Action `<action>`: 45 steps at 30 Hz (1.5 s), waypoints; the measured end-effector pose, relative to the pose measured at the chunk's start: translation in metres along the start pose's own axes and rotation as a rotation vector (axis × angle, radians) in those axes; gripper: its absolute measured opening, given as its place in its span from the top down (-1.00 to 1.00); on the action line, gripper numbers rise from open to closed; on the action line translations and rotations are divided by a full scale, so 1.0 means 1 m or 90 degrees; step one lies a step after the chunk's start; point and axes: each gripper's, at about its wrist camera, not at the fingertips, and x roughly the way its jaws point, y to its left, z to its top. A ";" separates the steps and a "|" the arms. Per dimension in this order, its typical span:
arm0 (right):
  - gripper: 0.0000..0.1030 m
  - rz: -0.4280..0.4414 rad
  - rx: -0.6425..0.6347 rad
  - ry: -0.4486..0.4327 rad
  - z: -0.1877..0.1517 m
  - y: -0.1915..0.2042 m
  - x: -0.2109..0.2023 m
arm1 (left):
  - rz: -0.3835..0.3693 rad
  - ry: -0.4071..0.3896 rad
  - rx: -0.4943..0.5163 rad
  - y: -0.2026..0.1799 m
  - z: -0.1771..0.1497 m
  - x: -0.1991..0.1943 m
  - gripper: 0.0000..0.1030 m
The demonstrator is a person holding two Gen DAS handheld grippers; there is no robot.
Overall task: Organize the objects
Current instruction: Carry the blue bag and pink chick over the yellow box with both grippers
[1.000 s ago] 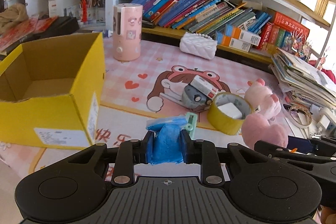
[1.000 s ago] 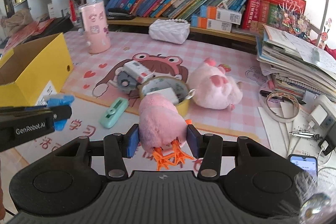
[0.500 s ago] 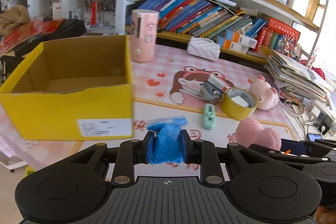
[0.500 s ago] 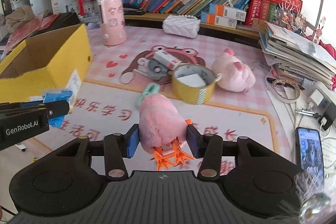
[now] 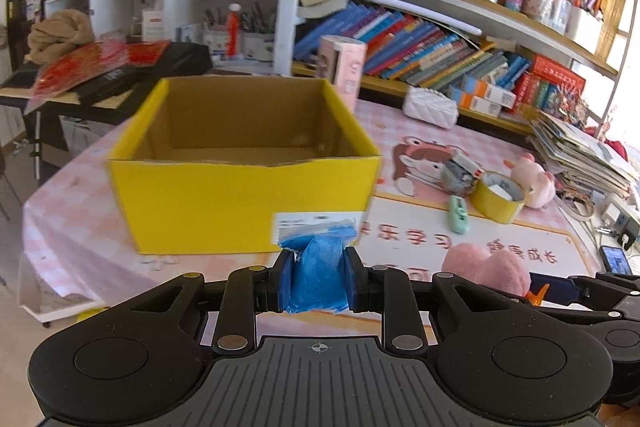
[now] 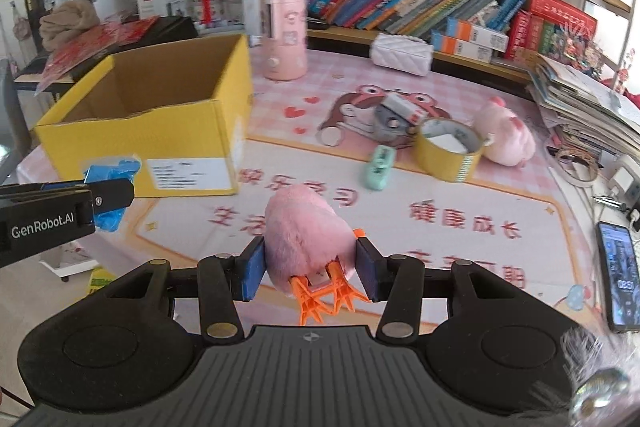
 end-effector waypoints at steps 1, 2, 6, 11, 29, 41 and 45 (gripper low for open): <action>0.12 0.006 -0.005 -0.001 0.000 0.008 -0.001 | 0.005 -0.003 -0.003 0.007 -0.001 -0.004 0.54; 0.13 0.010 -0.009 -0.001 -0.001 0.015 -0.002 | 0.008 -0.006 -0.006 0.013 -0.001 -0.007 0.54; 0.13 0.031 -0.027 -0.002 -0.004 0.043 -0.005 | 0.024 -0.016 -0.019 0.037 -0.006 -0.020 0.54; 0.13 0.048 -0.038 -0.004 -0.006 0.071 -0.008 | 0.035 -0.029 -0.026 0.061 -0.009 -0.035 0.54; 0.13 0.058 -0.078 -0.018 0.002 0.122 -0.019 | 0.034 -0.063 -0.045 0.101 -0.008 -0.055 0.54; 0.13 0.053 -0.074 -0.077 0.029 0.118 -0.017 | 0.056 -0.125 0.000 0.095 0.021 -0.046 0.54; 0.13 0.042 -0.075 -0.128 0.055 0.114 -0.013 | 0.062 -0.145 0.013 0.091 0.037 -0.036 0.54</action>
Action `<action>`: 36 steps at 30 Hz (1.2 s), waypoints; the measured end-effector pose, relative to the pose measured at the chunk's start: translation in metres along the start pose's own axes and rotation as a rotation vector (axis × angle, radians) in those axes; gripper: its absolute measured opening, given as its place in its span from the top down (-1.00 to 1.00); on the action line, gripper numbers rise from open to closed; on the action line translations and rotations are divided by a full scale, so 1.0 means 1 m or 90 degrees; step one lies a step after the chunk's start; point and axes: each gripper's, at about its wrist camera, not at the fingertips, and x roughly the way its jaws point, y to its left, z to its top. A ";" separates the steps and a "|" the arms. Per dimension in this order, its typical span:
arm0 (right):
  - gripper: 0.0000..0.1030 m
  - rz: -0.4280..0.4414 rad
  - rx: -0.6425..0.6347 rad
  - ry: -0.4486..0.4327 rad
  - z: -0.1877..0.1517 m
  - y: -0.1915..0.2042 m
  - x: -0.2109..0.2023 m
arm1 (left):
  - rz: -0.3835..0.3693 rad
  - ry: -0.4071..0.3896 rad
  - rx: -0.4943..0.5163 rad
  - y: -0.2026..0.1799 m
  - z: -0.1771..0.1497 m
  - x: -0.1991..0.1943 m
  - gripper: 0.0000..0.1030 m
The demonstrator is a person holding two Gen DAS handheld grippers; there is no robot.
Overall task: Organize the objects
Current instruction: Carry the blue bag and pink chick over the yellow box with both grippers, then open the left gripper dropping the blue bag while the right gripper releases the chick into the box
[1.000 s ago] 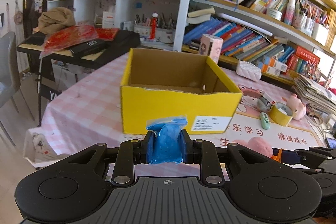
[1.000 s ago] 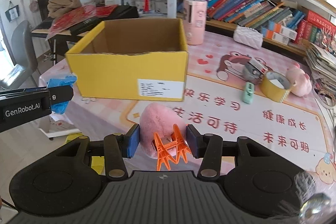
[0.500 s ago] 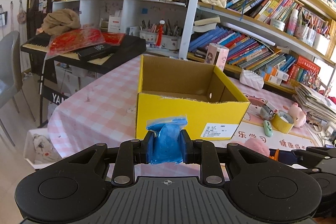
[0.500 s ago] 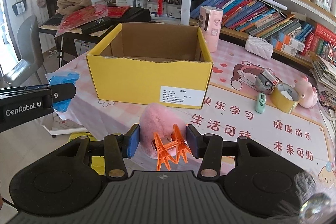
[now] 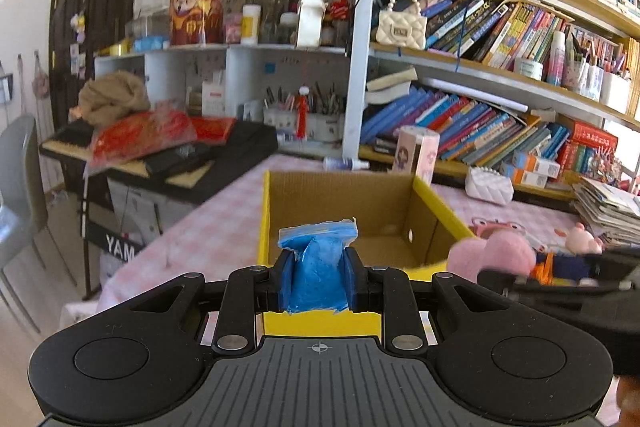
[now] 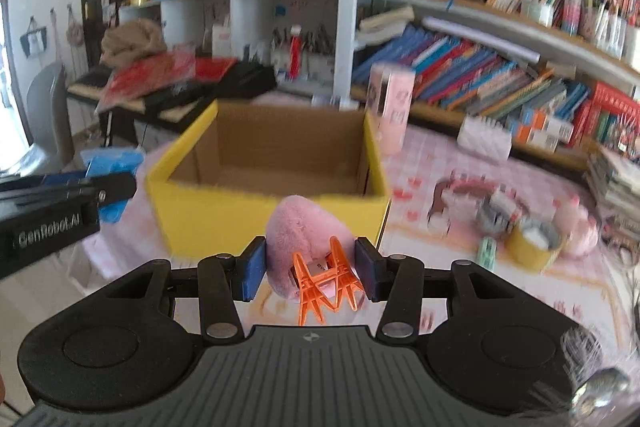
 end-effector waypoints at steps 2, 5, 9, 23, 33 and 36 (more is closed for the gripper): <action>0.13 -0.003 -0.004 -0.024 0.013 -0.005 0.008 | 0.003 -0.007 0.010 -0.003 0.006 0.009 0.54; 0.13 0.000 -0.010 -0.038 0.029 -0.012 0.025 | 0.003 0.000 0.011 -0.008 0.014 0.028 0.54; 0.13 0.003 -0.014 -0.036 0.044 -0.024 0.052 | -0.005 0.027 0.005 -0.014 0.021 0.058 0.54; 0.13 0.039 -0.068 0.040 0.067 -0.044 0.158 | 0.025 0.154 0.043 -0.039 0.019 0.156 0.54; 0.13 0.088 -0.130 0.085 0.072 -0.038 0.208 | 0.047 0.224 0.065 -0.044 0.010 0.189 0.54; 0.13 0.111 -0.152 0.109 0.071 -0.034 0.219 | 0.052 0.236 0.064 -0.043 0.009 0.194 0.54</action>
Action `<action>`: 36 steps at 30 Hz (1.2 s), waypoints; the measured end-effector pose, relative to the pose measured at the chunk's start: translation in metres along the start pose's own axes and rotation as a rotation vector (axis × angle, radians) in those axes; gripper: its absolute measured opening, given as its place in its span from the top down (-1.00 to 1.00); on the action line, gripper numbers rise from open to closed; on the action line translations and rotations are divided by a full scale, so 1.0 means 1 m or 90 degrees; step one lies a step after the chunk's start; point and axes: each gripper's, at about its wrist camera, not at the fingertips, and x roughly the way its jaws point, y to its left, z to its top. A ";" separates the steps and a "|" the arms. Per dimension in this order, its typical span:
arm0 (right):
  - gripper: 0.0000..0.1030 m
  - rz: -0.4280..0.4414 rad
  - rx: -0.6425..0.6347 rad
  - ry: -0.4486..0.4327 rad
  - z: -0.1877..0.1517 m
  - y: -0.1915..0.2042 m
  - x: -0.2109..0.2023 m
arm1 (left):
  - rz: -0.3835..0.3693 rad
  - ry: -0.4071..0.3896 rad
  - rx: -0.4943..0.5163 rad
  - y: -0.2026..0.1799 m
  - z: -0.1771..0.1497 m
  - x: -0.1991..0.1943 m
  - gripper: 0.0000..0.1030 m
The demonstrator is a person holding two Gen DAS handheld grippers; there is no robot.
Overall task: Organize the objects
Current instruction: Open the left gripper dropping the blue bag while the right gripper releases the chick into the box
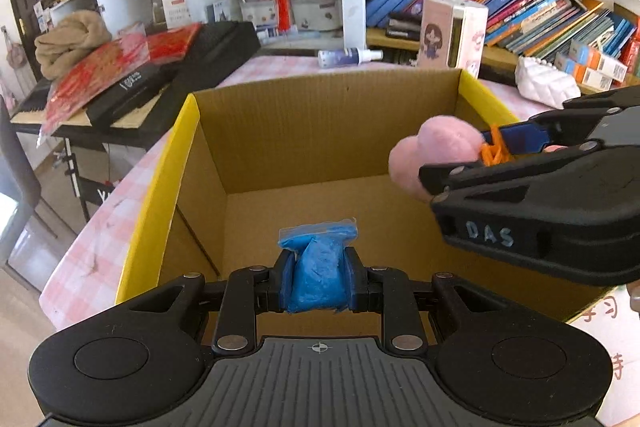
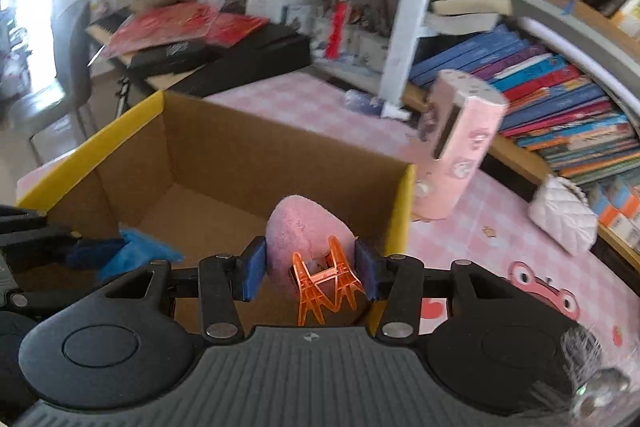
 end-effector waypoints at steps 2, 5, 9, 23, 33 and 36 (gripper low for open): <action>0.13 0.012 -0.007 0.017 0.000 0.001 0.007 | 0.003 0.009 -0.001 0.001 0.000 0.003 0.54; 0.13 0.021 -0.014 0.038 -0.001 0.002 0.015 | 0.005 0.018 -0.005 0.001 0.000 0.007 0.54; 0.13 0.032 -0.046 0.052 -0.002 0.010 0.018 | 0.007 0.028 -0.005 0.000 0.000 0.011 0.54; 0.02 0.034 -0.038 0.042 -0.003 0.008 0.015 | -0.002 0.008 0.002 -0.004 -0.002 0.002 0.46; 0.00 -0.002 0.020 -0.027 -0.003 0.001 -0.020 | -0.005 -0.057 0.000 -0.003 -0.006 -0.031 -0.09; -0.01 -0.014 0.039 -0.047 -0.006 0.001 -0.035 | 0.000 -0.076 -0.007 0.001 -0.009 -0.042 -0.31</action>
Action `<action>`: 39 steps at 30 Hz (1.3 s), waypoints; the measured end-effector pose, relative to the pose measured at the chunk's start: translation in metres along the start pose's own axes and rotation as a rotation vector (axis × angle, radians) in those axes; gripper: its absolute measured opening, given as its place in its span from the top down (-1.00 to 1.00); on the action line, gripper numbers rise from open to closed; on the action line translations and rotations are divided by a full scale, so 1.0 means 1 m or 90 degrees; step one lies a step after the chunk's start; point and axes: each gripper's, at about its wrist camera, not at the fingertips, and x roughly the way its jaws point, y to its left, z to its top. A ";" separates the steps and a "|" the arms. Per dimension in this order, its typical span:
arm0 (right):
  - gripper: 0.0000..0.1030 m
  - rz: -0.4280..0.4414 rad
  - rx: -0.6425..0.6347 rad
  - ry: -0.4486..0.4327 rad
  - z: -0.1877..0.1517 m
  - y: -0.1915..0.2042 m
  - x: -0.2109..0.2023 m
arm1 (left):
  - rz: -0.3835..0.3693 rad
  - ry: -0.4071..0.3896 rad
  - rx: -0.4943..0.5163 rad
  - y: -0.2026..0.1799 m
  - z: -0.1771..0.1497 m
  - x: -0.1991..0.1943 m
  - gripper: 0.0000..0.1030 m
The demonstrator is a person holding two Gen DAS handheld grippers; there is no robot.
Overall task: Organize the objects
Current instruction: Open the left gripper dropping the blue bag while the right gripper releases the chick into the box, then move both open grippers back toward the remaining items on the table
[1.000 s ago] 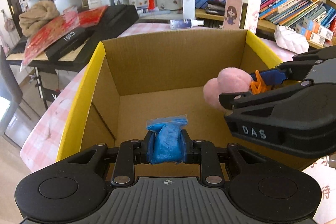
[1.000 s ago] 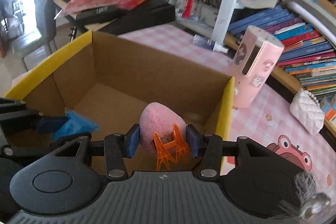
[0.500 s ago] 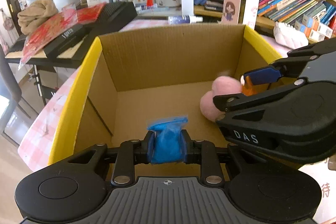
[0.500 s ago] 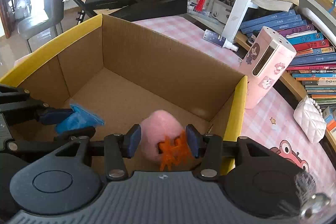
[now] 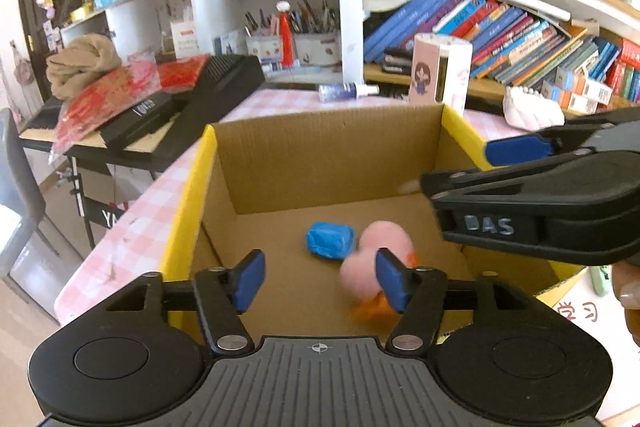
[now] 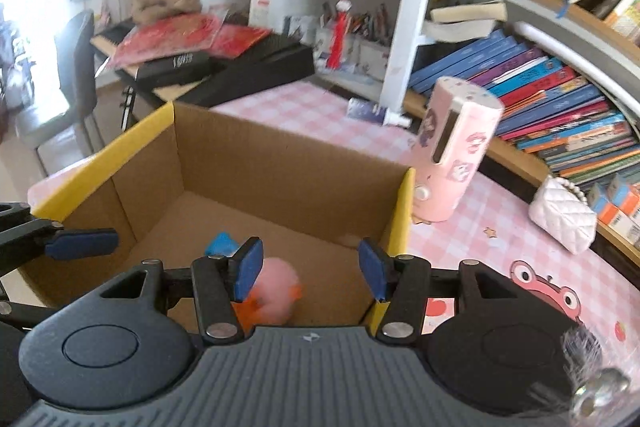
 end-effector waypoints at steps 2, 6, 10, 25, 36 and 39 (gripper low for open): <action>-0.03 -0.011 0.011 -0.012 -0.002 0.000 -0.010 | 0.001 -0.012 -0.007 0.002 -0.002 -0.008 -0.33; -0.09 -0.037 0.031 -0.036 -0.009 0.001 -0.033 | -0.002 -0.024 -0.017 0.007 -0.008 -0.022 -0.34; -0.13 -0.066 0.046 -0.062 -0.017 0.004 -0.054 | -0.002 -0.040 -0.019 0.011 -0.016 -0.039 -0.35; -0.15 -0.133 0.094 -0.073 -0.073 0.032 -0.116 | 0.010 -0.043 -0.037 0.028 -0.056 -0.093 -0.37; -0.18 -0.129 0.069 -0.027 -0.108 0.065 -0.133 | 0.012 -0.009 -0.050 0.038 -0.089 -0.116 -0.38; -0.20 -0.124 0.064 -0.016 -0.114 0.069 -0.137 | 0.010 0.000 -0.052 0.039 -0.097 -0.121 -0.38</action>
